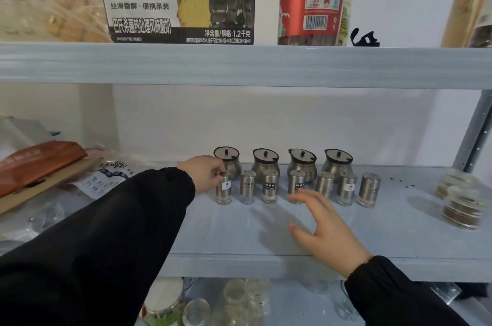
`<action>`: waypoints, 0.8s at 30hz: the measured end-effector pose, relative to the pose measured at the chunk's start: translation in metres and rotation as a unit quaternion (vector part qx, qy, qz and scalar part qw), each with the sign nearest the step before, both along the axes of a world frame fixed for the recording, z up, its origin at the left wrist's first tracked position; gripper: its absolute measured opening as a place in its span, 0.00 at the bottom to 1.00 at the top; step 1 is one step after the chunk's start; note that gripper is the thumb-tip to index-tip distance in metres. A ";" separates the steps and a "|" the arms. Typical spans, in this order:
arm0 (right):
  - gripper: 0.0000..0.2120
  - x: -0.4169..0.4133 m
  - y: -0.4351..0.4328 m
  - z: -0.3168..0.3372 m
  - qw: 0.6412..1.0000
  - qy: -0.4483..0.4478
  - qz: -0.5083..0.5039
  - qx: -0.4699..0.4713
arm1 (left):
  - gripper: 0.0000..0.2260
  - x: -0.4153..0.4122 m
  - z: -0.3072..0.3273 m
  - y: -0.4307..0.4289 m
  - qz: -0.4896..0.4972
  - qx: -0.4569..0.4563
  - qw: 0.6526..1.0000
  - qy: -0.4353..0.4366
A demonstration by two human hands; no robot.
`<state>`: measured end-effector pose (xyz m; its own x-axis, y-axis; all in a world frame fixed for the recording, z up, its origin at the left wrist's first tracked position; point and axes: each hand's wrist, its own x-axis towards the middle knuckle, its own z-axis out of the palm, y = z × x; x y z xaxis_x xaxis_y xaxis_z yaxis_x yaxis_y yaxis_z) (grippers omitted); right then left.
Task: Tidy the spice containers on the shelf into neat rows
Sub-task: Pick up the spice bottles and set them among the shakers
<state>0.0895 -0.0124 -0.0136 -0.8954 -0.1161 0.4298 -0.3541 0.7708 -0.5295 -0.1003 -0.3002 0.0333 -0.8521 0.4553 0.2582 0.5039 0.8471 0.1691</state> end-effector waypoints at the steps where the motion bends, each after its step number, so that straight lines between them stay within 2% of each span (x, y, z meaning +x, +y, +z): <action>1: 0.22 0.001 0.000 0.000 1.000 -0.001 0.001 0.000 | 0.05 0.000 0.000 0.000 -0.001 0.002 1.000 0.001; 5: 0.23 0.001 0.001 0.000 1.000 -0.002 0.001 -0.002 | 0.07 0.002 -0.002 -0.002 0.002 0.006 1.000 -0.006; 9: 0.23 0.002 -0.001 0.000 1.000 -0.007 0.002 -0.005 | 0.13 0.011 0.001 -0.004 0.004 0.000 1.000 -0.015; 12: 0.24 0.000 -0.006 0.003 1.000 -0.007 0.008 -0.006 | 0.24 0.019 0.021 -0.015 0.020 0.022 0.999 0.032; 14: 0.25 -0.004 -0.013 0.009 1.000 -0.006 0.017 -0.006 | 0.27 0.026 0.039 -0.031 0.031 0.021 0.996 0.082; 19: 0.29 -0.025 -0.057 0.024 0.998 0.001 0.062 0.015 | 0.32 0.056 0.058 -0.086 0.049 -0.007 0.985 0.163; 24: 0.30 -0.052 -0.118 0.031 0.991 -0.002 0.116 0.063 | 0.32 0.096 0.041 -0.134 0.072 0.003 0.983 0.170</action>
